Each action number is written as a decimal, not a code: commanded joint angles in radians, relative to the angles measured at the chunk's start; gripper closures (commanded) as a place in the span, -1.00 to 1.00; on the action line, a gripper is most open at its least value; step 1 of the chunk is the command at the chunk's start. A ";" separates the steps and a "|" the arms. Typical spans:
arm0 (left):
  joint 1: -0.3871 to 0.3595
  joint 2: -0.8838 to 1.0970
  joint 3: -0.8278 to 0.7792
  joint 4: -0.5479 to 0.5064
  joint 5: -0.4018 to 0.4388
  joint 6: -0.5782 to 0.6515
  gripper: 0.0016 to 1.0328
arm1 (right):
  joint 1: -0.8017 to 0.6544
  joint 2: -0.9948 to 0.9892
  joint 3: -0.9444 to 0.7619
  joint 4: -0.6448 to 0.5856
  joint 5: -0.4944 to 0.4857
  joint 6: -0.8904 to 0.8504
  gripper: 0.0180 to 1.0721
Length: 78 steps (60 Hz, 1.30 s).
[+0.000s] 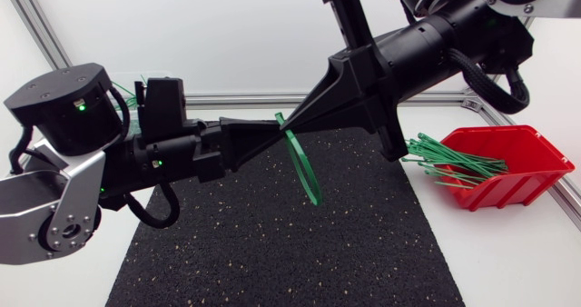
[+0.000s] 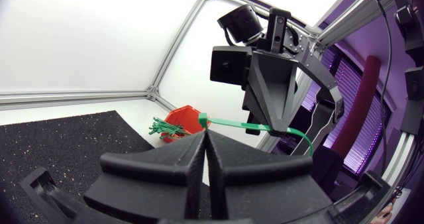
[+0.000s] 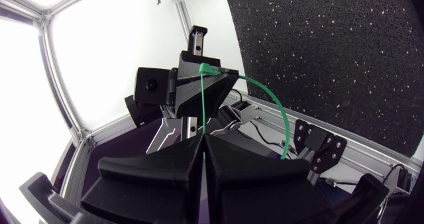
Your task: Take a green cable tie from the red box, thread the tail through the head to close it, then place it in the transparent bin on the left.
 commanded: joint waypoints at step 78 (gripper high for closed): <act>0.017 0.002 -0.011 0.014 -0.011 0.032 0.94 | 0.005 -0.032 -0.041 0.013 0.007 0.015 0.89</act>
